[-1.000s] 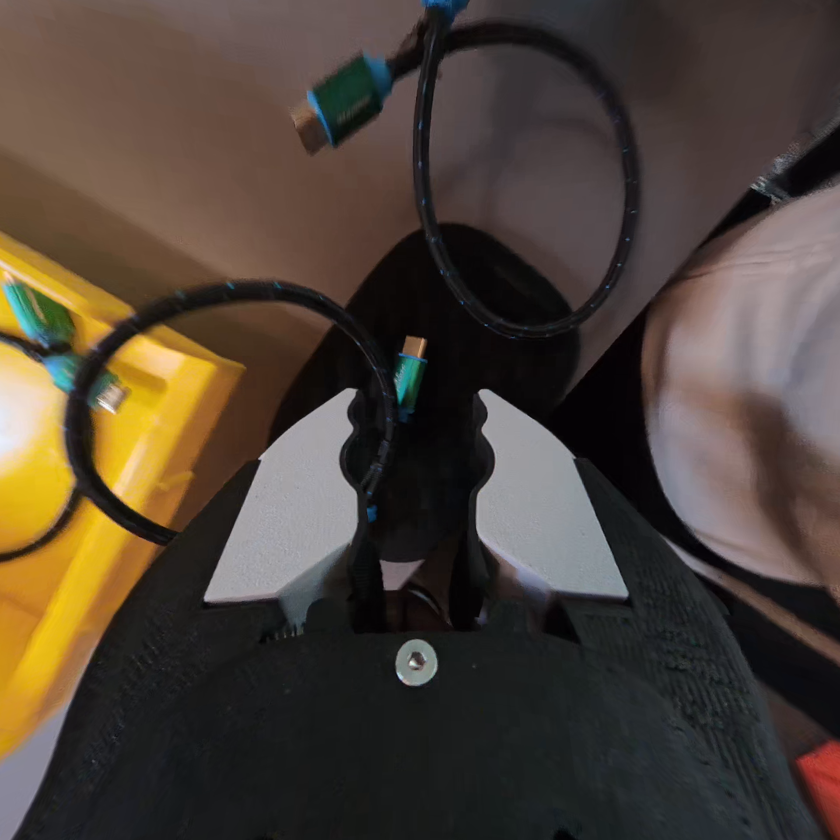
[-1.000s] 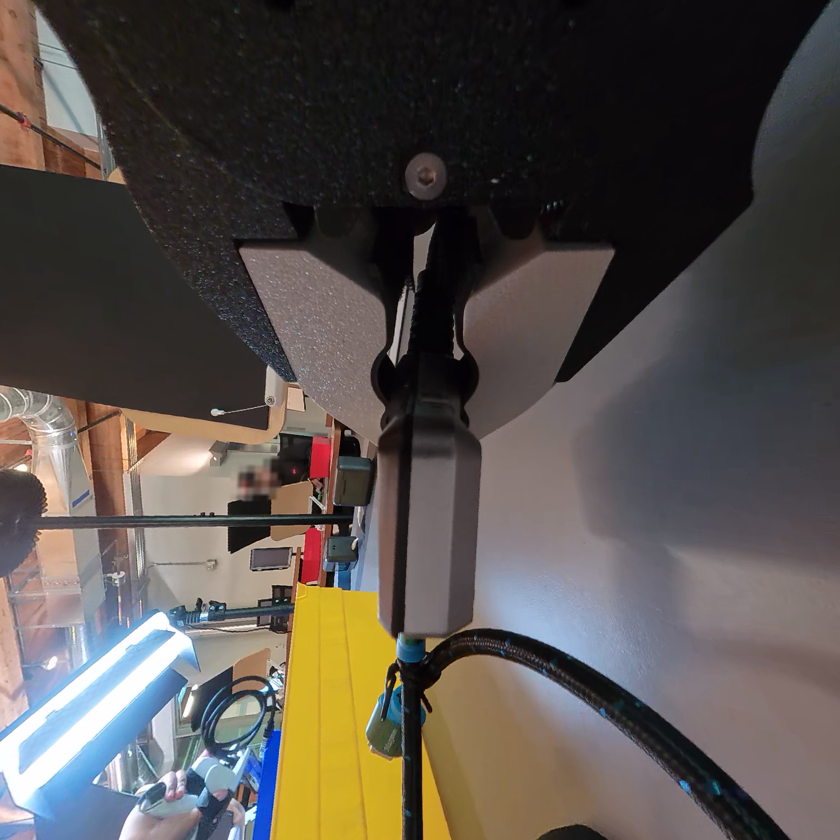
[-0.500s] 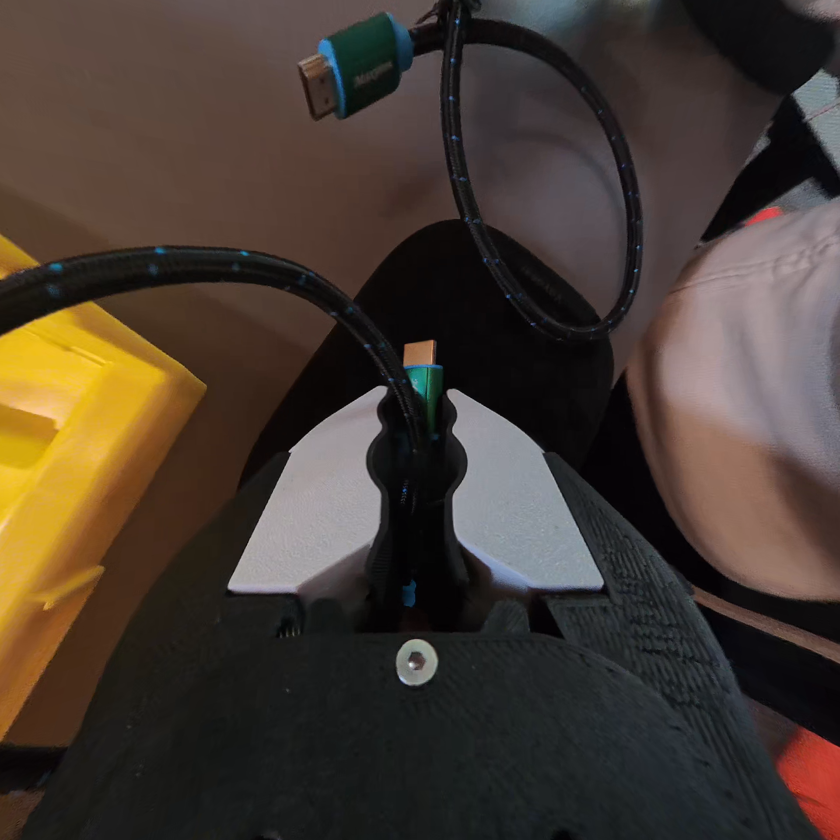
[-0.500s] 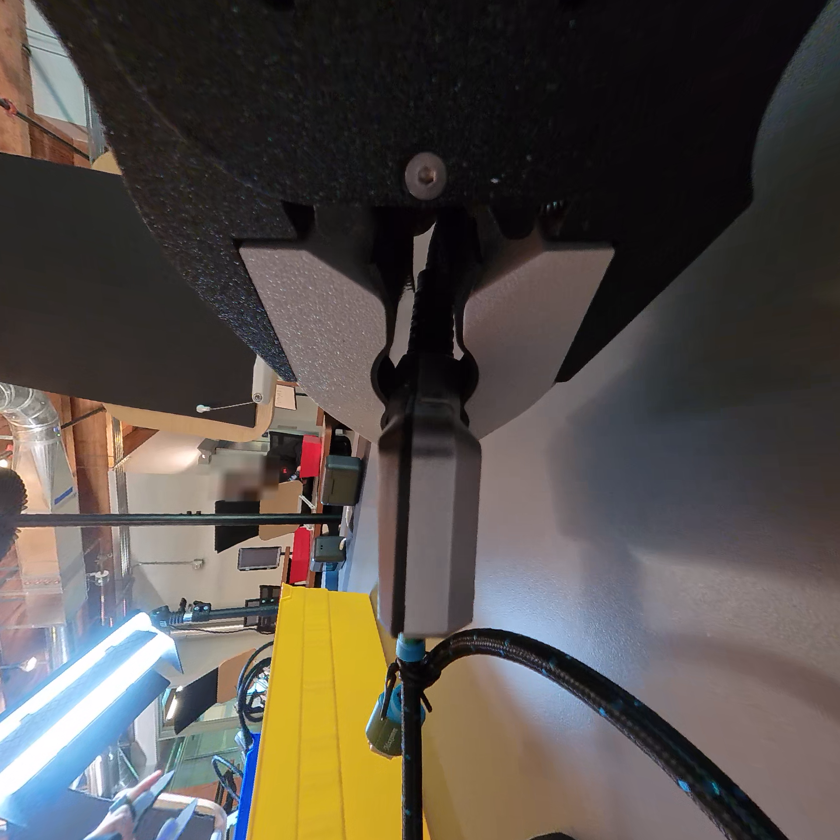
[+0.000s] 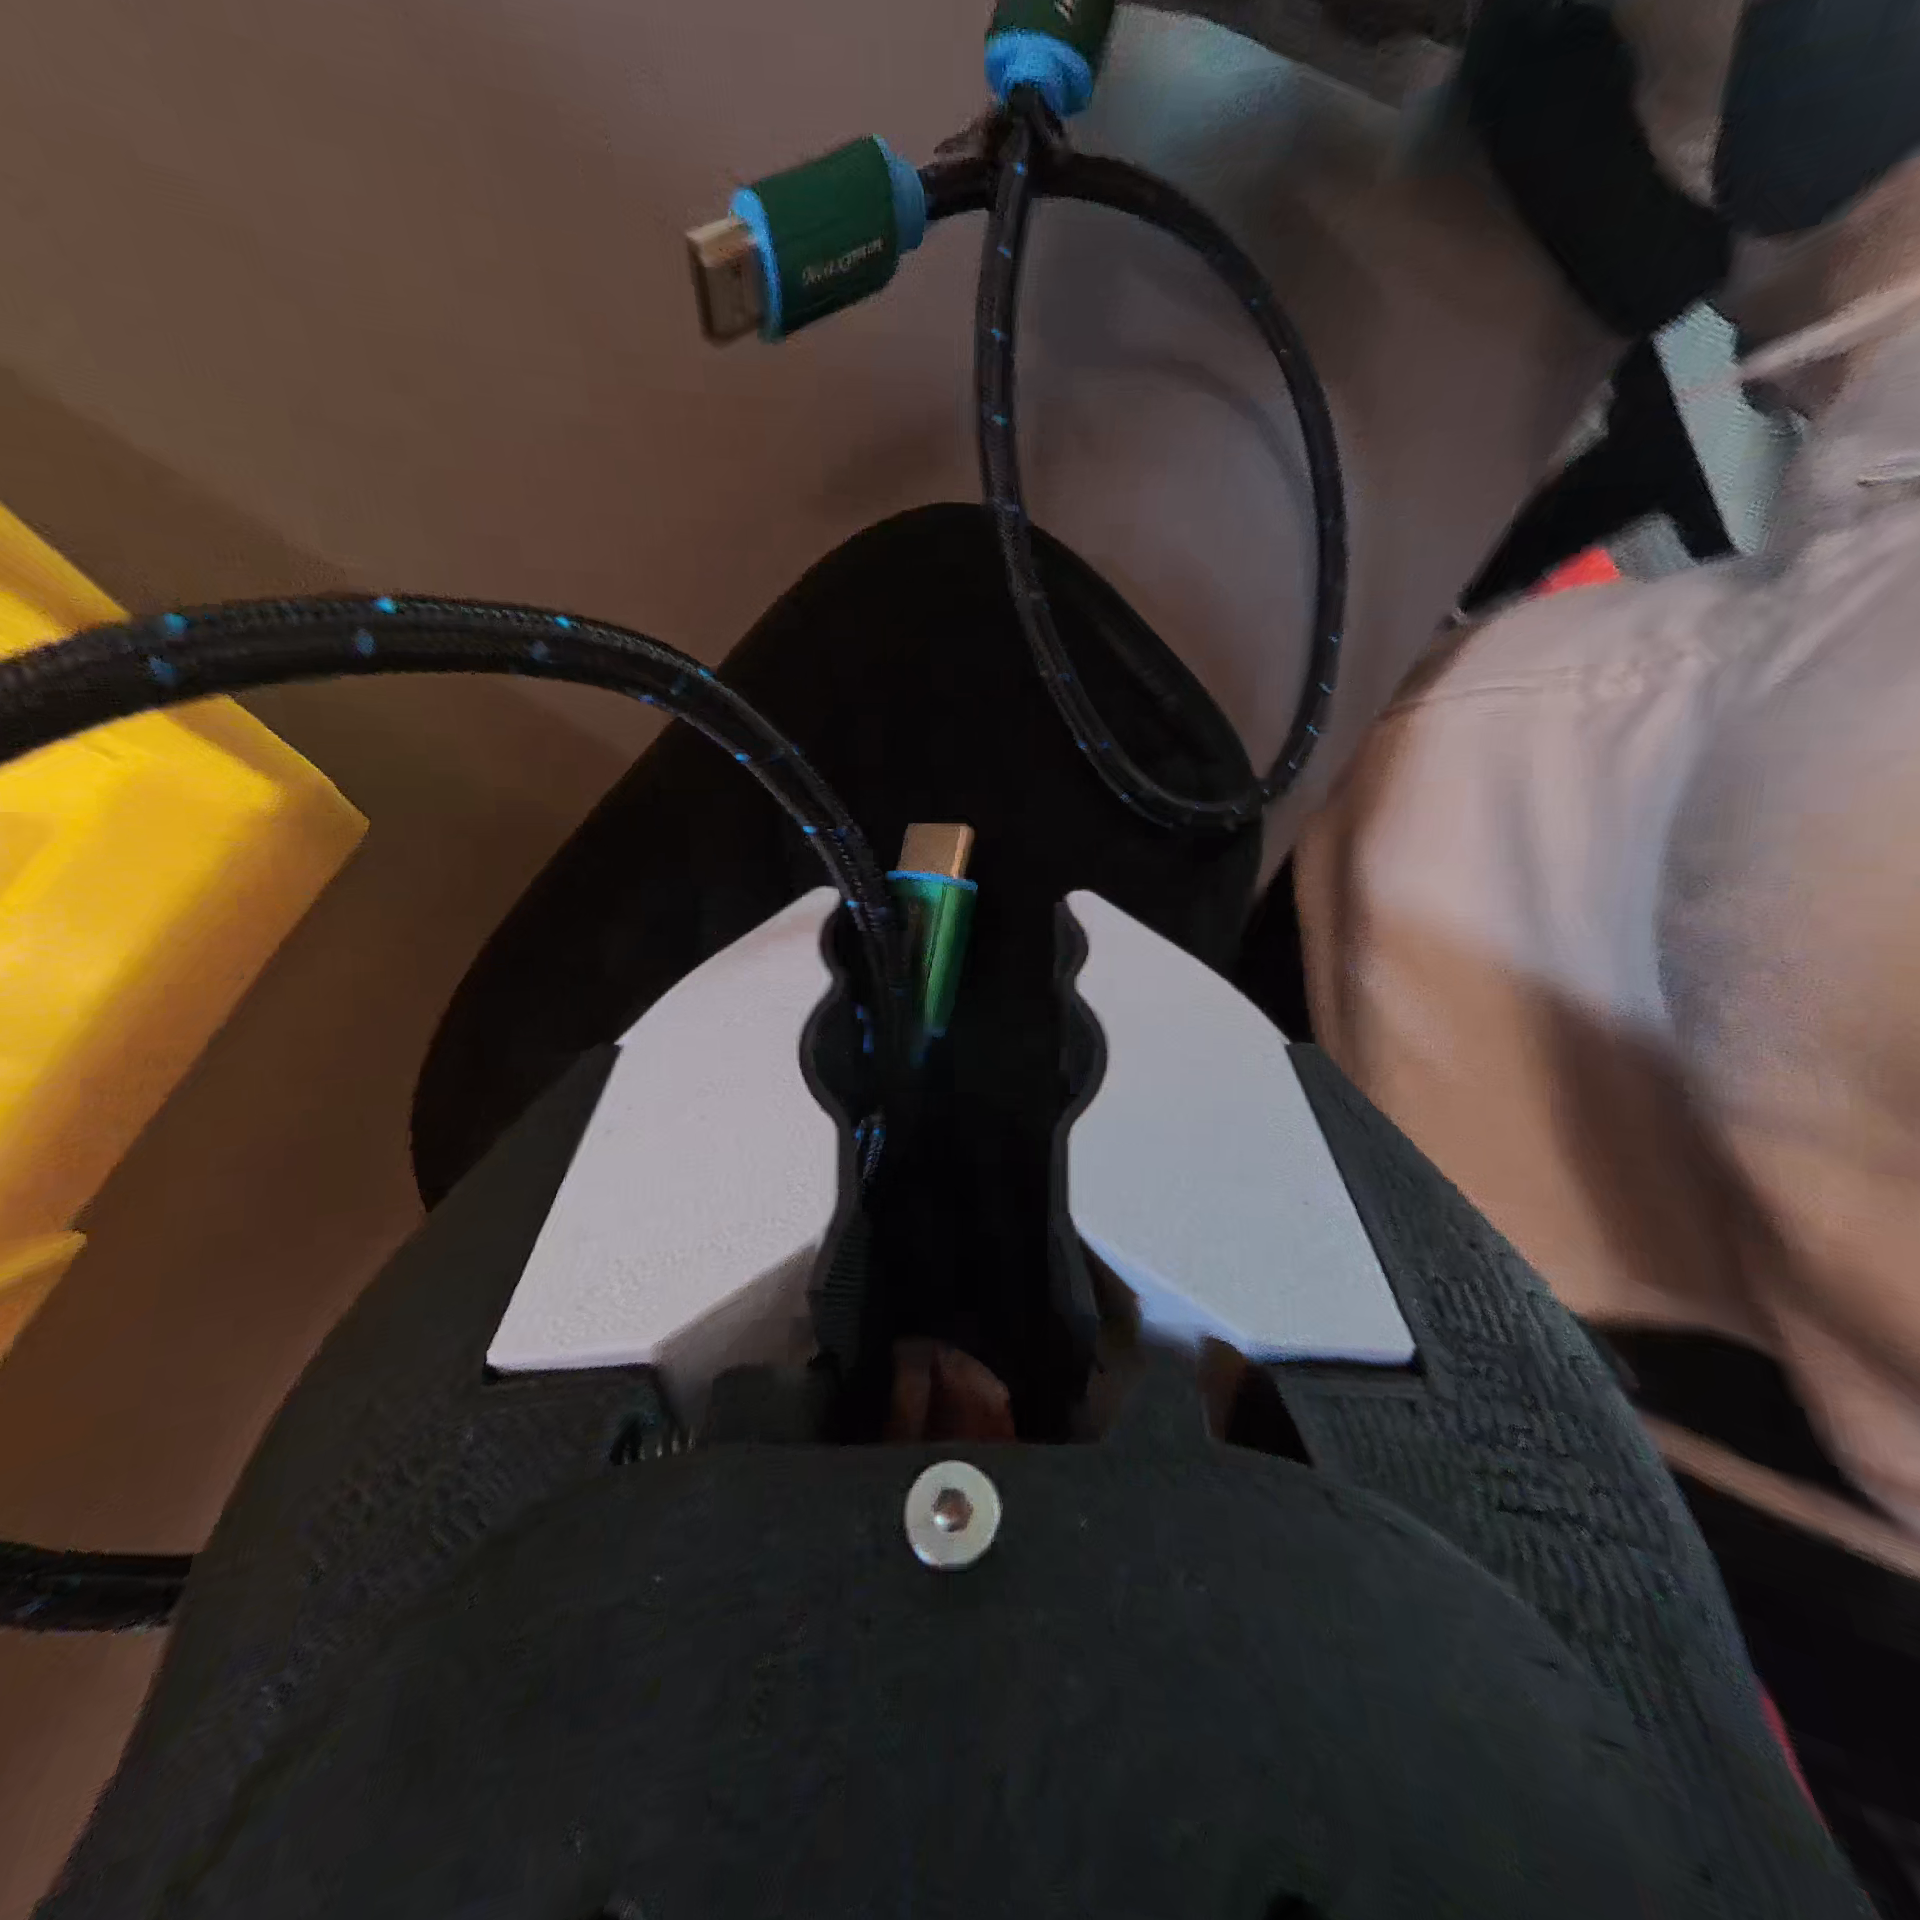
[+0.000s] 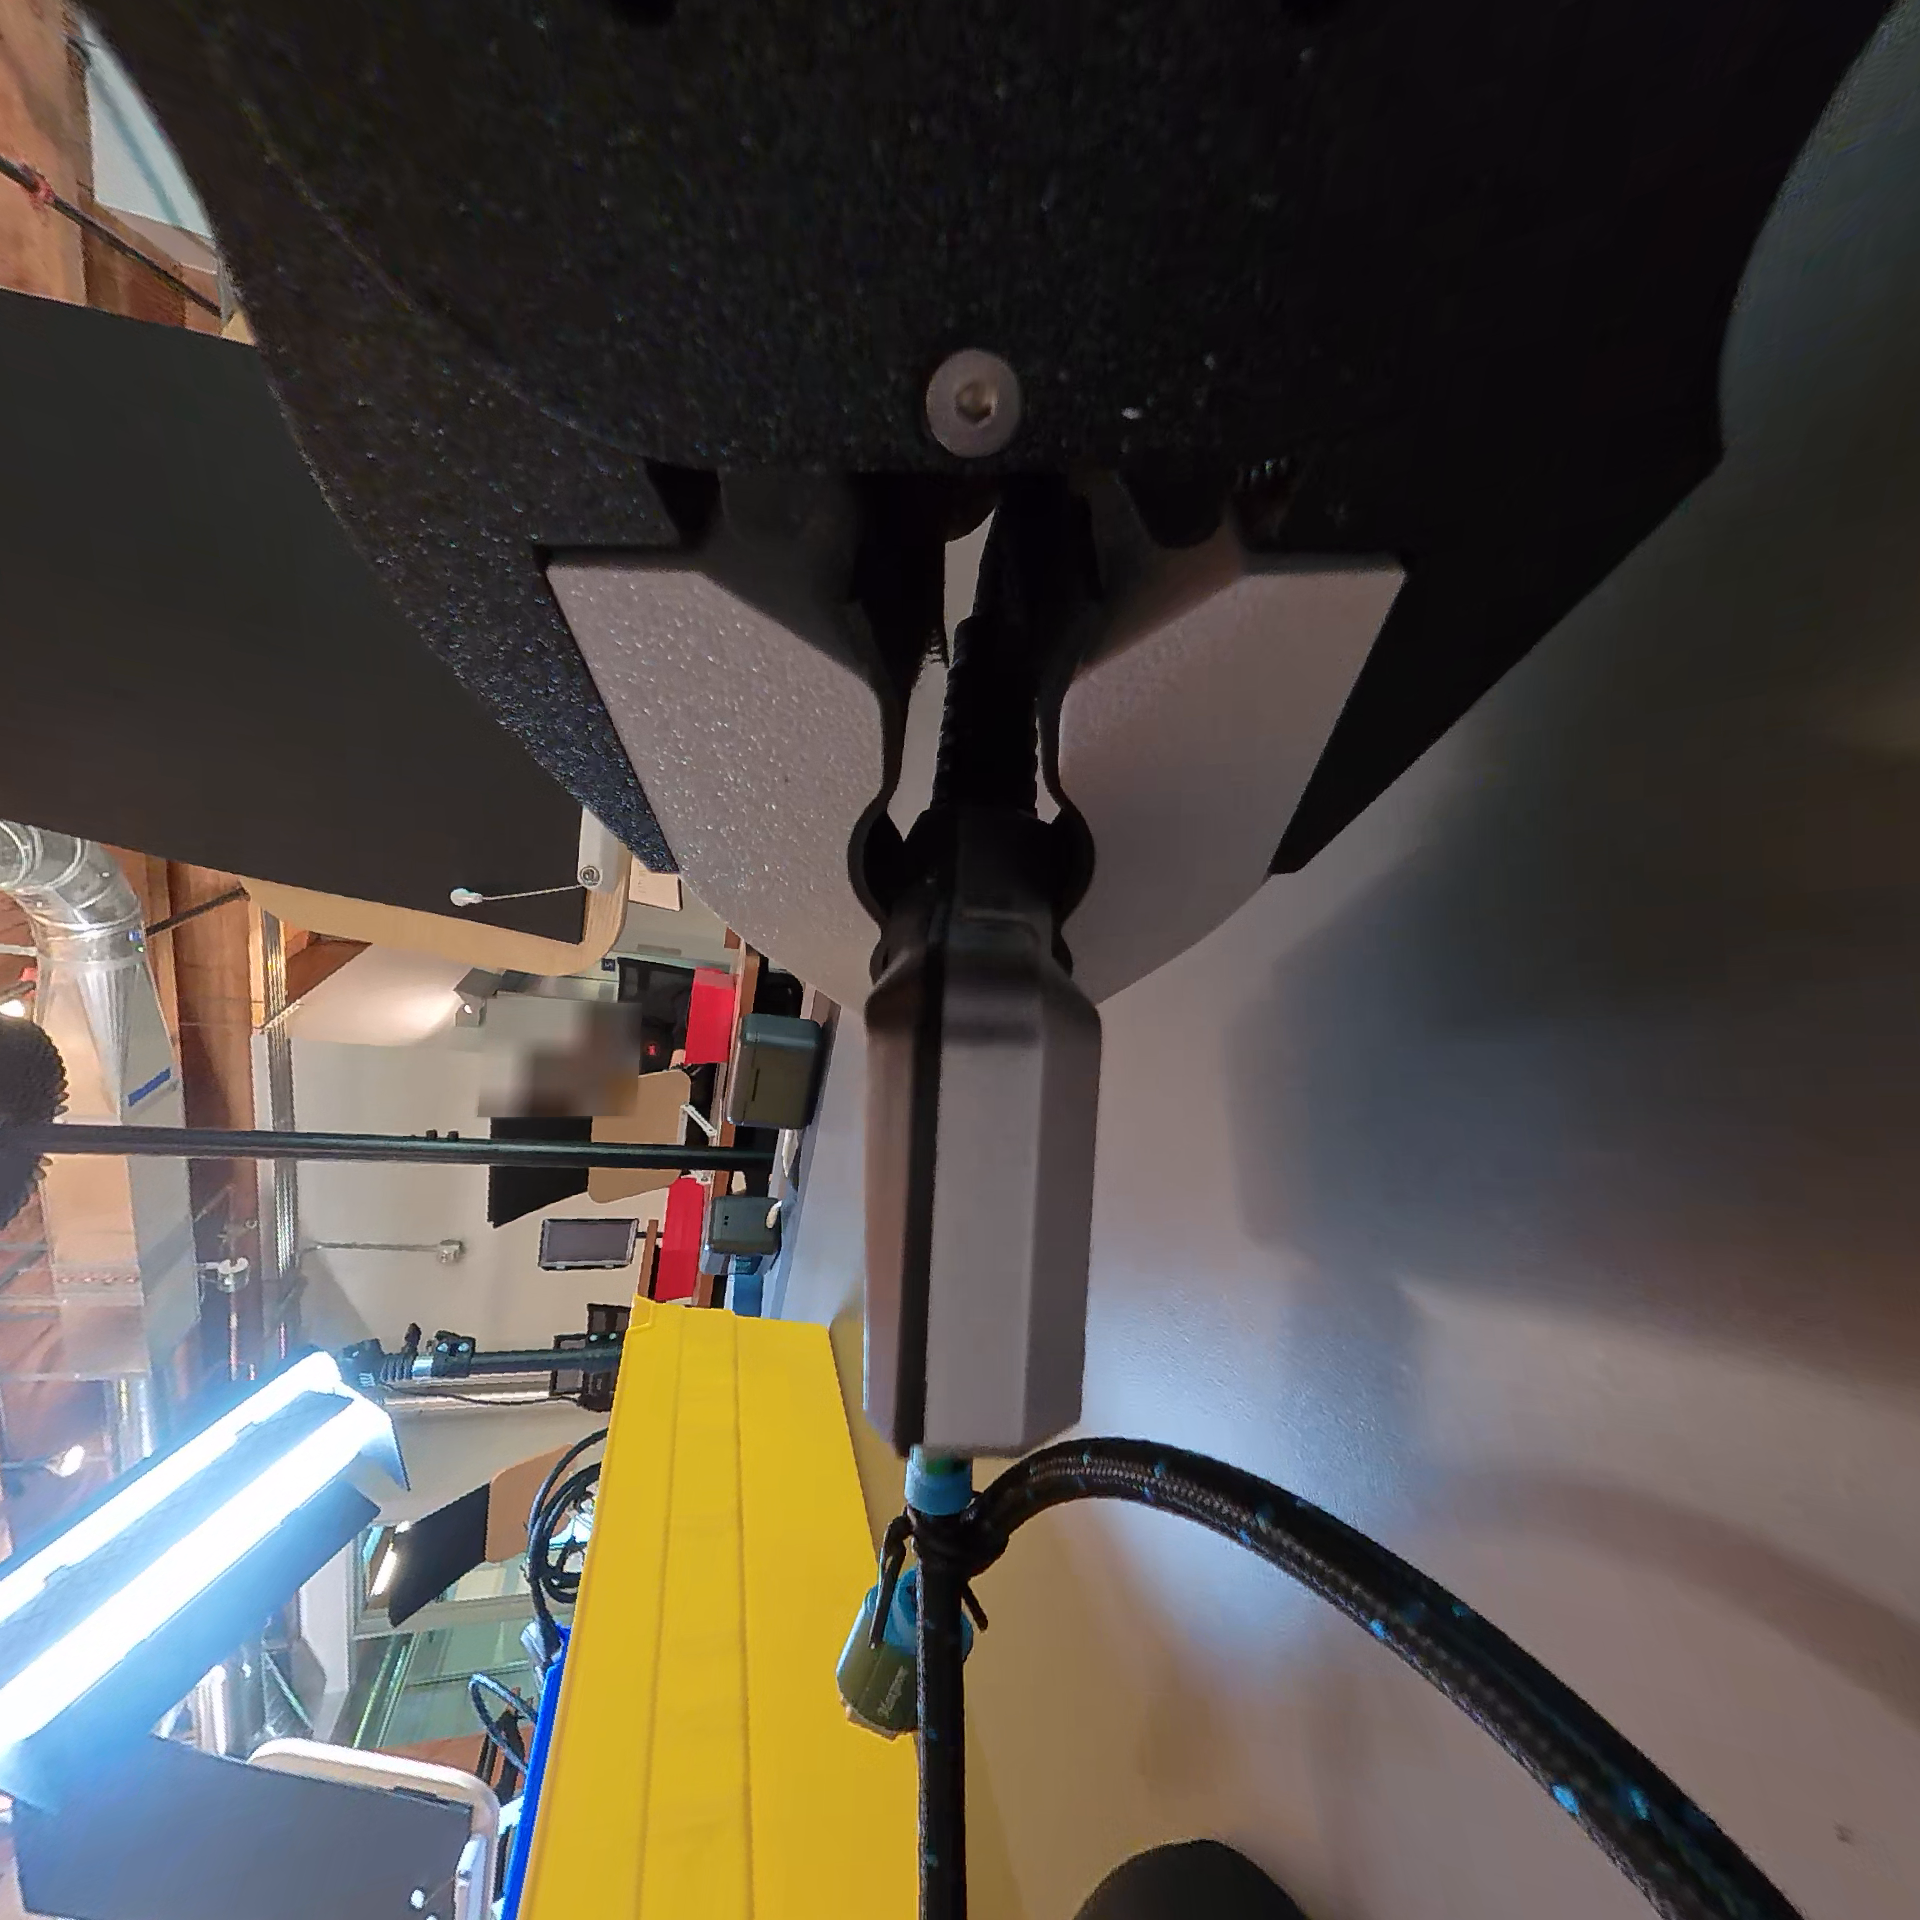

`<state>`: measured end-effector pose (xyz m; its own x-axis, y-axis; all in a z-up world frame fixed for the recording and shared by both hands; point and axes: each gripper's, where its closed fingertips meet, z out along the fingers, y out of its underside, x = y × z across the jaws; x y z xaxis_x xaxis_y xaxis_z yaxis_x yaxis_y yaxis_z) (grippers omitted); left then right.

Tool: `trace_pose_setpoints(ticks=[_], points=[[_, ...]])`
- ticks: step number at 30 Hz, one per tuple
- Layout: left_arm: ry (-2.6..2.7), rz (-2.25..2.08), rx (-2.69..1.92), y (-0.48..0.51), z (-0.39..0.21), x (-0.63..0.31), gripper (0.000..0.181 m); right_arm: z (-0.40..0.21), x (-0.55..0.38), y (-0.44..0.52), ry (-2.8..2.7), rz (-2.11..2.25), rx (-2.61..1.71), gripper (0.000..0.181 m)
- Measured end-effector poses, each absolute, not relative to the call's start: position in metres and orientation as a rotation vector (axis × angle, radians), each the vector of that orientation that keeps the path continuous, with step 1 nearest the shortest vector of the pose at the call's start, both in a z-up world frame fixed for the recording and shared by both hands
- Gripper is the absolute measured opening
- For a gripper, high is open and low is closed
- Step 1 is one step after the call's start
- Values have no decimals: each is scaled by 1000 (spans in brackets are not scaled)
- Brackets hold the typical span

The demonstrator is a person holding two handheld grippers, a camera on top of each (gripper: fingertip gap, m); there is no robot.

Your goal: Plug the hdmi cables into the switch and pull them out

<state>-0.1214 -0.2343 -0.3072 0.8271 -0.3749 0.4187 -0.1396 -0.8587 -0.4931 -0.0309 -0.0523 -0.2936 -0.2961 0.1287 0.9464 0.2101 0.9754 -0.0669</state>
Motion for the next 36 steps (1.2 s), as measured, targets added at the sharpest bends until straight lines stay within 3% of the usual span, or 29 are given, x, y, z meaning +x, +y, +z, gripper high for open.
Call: trace_pose_setpoints(ticks=[9,13,25,32,36], points=[[867,-878,-2792,-263,-312,-139,26,-293,-31,-53,-1877,-92,-235,23],[803,-995,-2748,-270,-323,-128,21,-292,-30,-50,-1871,-95,-242,23],[819,-482,-2606,-265,-320,-126,20,-296,-32,-57,-1899,-67,-229,23],[627,-81,-2444,-191,-260,-96,20,-284,-35,-41,-1829,-129,-359,23],[636,-39,-2383,-153,-269,-63,20,-281,-35,-40,-1812,-142,-362,23]])
